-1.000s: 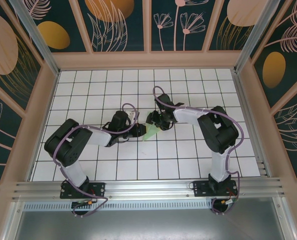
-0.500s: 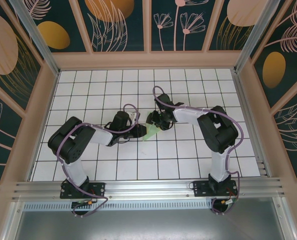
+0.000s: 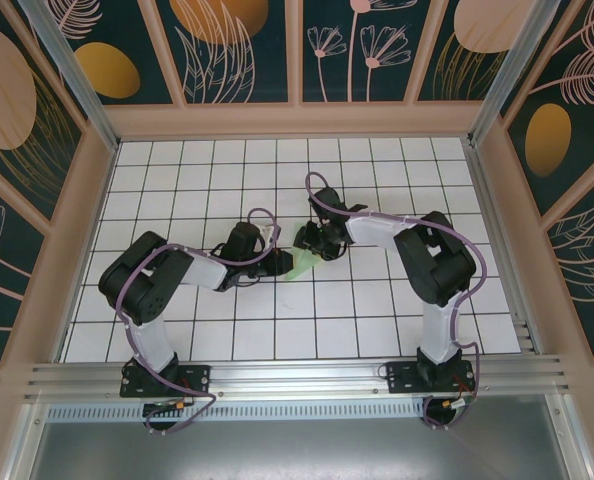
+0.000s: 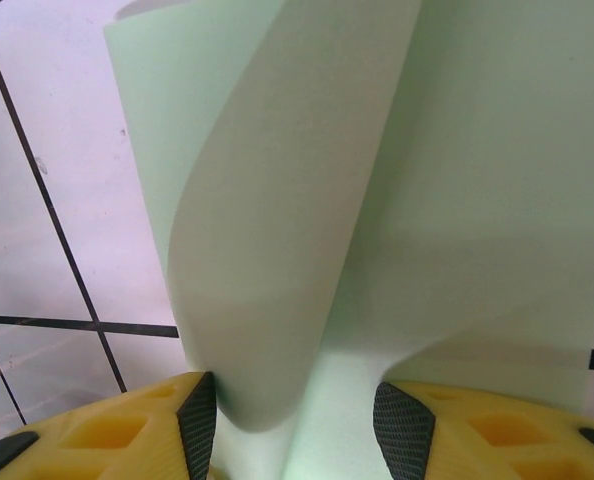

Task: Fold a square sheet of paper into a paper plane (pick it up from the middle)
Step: Fourth fold the wing at the center of the table.

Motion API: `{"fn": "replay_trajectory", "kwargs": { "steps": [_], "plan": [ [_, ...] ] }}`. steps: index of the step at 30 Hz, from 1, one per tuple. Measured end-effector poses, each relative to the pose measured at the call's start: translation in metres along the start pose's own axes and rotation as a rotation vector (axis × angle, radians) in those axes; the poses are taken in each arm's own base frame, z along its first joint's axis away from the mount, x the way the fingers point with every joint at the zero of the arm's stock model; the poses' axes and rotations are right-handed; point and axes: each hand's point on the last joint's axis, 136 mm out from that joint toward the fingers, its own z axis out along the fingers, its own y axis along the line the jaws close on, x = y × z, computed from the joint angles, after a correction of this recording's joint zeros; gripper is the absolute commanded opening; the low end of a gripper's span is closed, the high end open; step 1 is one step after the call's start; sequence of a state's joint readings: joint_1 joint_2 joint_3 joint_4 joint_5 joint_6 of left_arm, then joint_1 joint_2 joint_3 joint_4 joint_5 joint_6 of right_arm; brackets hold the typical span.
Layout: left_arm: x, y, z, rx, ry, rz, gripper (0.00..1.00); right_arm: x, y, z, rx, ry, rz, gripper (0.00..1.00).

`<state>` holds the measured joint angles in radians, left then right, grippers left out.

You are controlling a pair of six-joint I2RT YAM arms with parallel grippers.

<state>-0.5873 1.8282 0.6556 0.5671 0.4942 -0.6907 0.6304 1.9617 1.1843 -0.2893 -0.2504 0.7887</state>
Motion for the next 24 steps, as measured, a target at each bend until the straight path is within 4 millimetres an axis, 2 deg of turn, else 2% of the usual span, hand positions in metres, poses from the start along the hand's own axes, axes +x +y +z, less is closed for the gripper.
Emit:
{"fn": "replay_trajectory", "kwargs": {
  "steps": [8, 17, 24],
  "plan": [
    [0.0, 0.001, 0.001, -0.009, 0.009, -0.01, 0.16, 0.0, 0.002, -0.001, -0.014, -0.001, -0.03, 0.55],
    [-0.001, 0.002, 0.003, -0.017, 0.019, -0.029, 0.16, -0.001, 0.007, -0.008, -0.107, -0.021, -0.105, 0.56],
    [-0.001, 0.002, 0.003, -0.019, 0.024, -0.042, 0.14, -0.002, 0.009, -0.013, -0.178, -0.01, -0.136, 0.54]
  ]
}}
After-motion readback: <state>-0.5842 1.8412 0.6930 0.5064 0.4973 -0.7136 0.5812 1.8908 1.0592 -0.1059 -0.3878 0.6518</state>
